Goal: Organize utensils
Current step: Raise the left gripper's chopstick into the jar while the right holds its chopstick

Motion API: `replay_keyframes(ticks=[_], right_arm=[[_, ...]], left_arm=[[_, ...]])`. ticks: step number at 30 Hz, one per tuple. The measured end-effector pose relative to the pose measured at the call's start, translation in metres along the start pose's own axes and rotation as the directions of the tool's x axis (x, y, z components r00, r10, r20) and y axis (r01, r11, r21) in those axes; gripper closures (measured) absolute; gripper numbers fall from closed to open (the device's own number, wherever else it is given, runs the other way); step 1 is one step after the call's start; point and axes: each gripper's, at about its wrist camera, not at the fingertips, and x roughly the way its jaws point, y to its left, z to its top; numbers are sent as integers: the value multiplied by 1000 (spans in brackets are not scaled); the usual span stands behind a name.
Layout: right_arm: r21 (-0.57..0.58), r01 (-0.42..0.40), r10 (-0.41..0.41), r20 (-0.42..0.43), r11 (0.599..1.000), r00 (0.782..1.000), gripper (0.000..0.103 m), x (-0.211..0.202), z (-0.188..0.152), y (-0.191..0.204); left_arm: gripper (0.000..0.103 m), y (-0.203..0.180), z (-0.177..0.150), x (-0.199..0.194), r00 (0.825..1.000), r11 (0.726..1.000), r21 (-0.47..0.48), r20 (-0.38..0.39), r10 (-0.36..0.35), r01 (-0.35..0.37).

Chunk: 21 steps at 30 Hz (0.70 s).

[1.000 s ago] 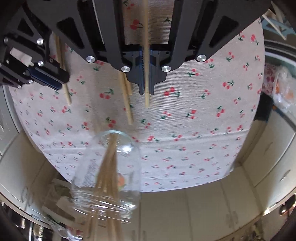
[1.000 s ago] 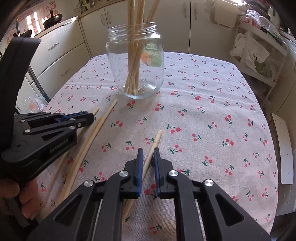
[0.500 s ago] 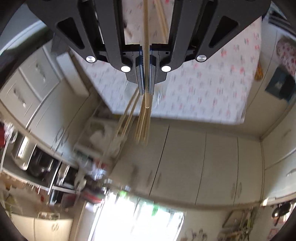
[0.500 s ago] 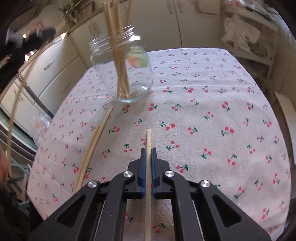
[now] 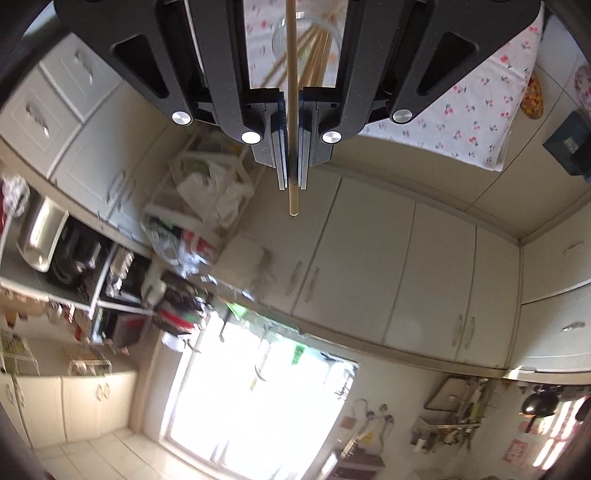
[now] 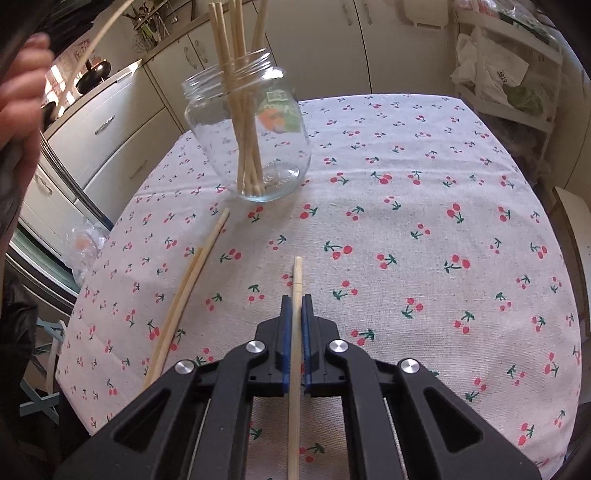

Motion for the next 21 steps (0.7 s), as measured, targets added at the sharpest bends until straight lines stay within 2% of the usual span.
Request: replay_keyframes(ticks=[6, 13, 21], right_arm=[[49, -35, 34, 19, 998, 999, 97, -1, -3, -6], [93, -81, 78, 34, 992, 996, 97, -1, -2, -12], [119, -106, 102, 41, 987, 994, 97, 0, -3, -17]], left_arm=[[99, 1, 9, 19, 994, 999, -37, 102, 35, -32], [99, -3, -1, 34, 977, 997, -12, 198, 83, -82], [98, -6, -28, 43, 969, 993, 29, 223, 108, -117]])
